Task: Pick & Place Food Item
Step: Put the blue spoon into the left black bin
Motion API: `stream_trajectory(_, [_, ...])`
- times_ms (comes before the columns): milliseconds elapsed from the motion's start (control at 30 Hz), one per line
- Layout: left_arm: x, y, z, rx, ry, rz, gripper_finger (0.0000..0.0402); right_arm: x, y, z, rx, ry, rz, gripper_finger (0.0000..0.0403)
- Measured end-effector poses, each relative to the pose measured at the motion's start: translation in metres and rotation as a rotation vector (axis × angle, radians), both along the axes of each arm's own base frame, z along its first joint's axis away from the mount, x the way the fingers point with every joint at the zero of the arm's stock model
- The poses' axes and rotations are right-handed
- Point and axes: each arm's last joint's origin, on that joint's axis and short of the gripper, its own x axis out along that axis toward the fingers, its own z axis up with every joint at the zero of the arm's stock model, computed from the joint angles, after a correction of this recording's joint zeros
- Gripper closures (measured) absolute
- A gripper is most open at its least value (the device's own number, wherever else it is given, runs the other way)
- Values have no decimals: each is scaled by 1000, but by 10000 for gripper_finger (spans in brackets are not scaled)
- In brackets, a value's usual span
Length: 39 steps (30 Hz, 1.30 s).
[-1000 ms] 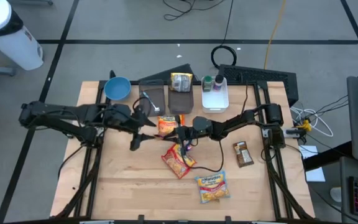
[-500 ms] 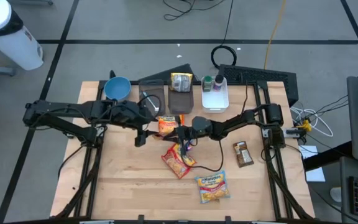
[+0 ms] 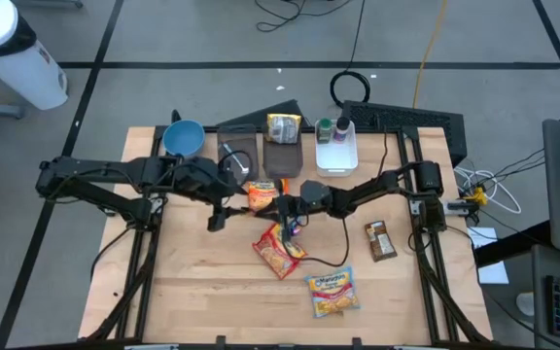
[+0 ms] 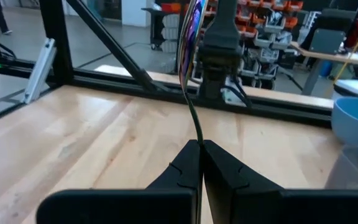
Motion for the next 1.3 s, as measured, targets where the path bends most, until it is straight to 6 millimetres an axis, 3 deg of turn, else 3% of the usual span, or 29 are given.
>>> stream_trajectory(500, [0,7,-10,-96,101,64,144,0,0,1,-59,20,-44,403])
stream_trajectory(833, [17,8,-26,-123,158,40,144,4,3,4,-77,28,-33,403])
stream_trajectory(1033, [16,8,-25,-118,158,35,145,4,3,4,-79,26,-33,403])
stream_trajectory(1300, [16,7,-26,-142,165,9,201,4,3,4,-80,25,-33,403])
